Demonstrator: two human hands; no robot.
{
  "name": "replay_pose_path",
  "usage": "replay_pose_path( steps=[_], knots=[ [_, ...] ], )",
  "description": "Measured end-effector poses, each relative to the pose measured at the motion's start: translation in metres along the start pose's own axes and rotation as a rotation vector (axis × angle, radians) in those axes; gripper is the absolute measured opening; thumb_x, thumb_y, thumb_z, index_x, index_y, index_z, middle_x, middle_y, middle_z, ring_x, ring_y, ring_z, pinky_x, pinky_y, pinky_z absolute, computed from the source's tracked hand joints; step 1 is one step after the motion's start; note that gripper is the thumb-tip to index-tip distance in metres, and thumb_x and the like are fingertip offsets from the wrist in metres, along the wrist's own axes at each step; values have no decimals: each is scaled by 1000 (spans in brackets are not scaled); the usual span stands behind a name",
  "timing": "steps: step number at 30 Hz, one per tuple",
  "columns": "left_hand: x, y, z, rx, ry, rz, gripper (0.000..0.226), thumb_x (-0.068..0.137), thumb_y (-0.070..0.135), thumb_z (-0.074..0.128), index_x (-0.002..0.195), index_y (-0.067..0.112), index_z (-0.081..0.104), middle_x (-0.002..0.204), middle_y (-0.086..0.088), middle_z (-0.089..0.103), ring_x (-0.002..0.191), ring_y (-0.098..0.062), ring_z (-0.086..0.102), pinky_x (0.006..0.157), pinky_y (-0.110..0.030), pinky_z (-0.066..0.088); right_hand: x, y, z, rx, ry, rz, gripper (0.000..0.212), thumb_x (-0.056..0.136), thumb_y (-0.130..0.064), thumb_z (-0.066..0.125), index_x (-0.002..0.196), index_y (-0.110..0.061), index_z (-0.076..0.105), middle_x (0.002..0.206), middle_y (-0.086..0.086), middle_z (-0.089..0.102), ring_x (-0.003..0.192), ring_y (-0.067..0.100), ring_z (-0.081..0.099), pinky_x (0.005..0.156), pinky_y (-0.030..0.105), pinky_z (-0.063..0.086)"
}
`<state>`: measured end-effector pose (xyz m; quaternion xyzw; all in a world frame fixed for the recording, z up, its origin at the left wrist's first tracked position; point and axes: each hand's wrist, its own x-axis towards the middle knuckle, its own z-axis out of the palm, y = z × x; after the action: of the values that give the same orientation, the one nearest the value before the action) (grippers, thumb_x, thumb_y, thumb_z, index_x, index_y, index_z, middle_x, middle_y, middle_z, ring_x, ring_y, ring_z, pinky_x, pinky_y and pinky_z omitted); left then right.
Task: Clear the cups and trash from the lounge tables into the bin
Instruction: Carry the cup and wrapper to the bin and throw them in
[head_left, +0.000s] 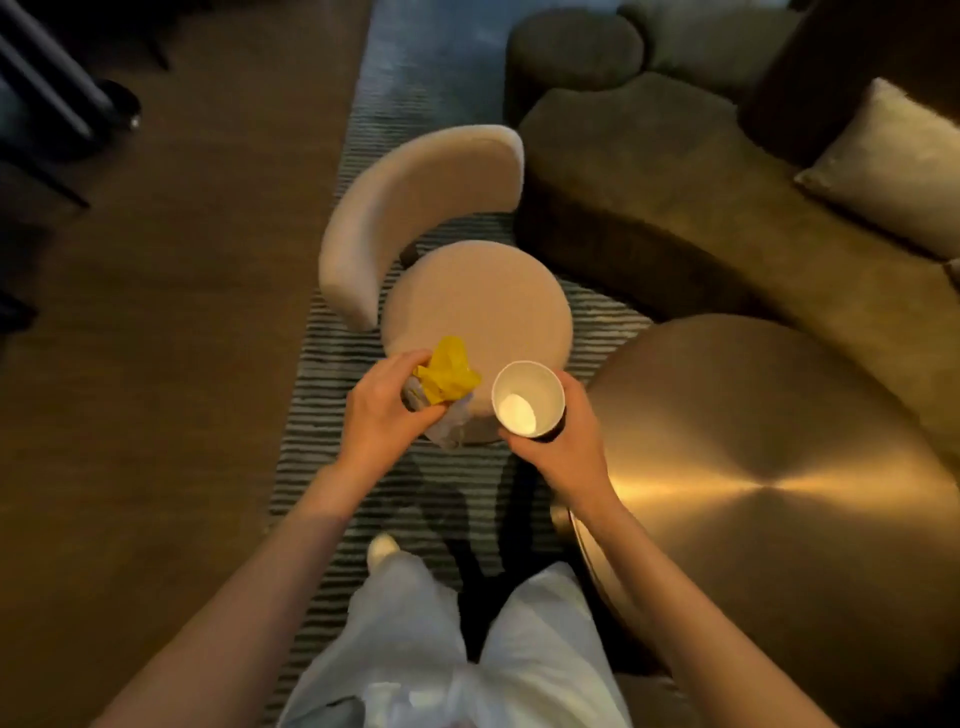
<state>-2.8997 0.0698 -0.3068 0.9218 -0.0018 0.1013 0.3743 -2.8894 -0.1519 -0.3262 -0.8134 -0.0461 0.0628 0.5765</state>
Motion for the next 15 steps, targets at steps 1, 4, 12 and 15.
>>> replay_pose_path(
  steps=[1, 4, 12, 15],
  knots=[
    [-6, -13, -17, -11, 40, -32, 57, 66, 38, 73, 115, 12, 62, 108, -4, 66, 98, -17, 60, 82, -26, 46, 4, -9, 22, -4, -37, -18, 69, 62, -32, 83, 121, -30, 48, 118, -9, 57, 110, 1, 54, 90, 16, 43],
    [-23, -63, -70, -38, 141, -100, 53, 65, 19, 83, 113, 9, 63, 107, -2, 66, 97, -14, 59, 83, -16, 42, 21, -35, 91, -38, -118, -76, 71, 64, -28, 86, 123, -32, 45, 120, -6, 55, 110, 0, 52, 89, 10, 40],
    [-68, -191, -192, -6, 306, -289, 48, 68, 36, 70, 108, 10, 64, 104, -3, 67, 94, -13, 60, 81, -22, 45, 59, -88, 258, -51, -303, -172, 68, 67, -24, 86, 124, -20, 49, 119, -4, 56, 110, 1, 52, 86, 10, 41],
    [-78, -228, -219, -1, 361, -389, 46, 66, 23, 77, 108, 11, 64, 104, -5, 67, 94, -15, 60, 81, -24, 45, 78, -96, 306, -89, -378, -196, 72, 66, -26, 87, 126, -22, 47, 123, -4, 55, 114, 4, 52, 93, 14, 41]
  ],
)
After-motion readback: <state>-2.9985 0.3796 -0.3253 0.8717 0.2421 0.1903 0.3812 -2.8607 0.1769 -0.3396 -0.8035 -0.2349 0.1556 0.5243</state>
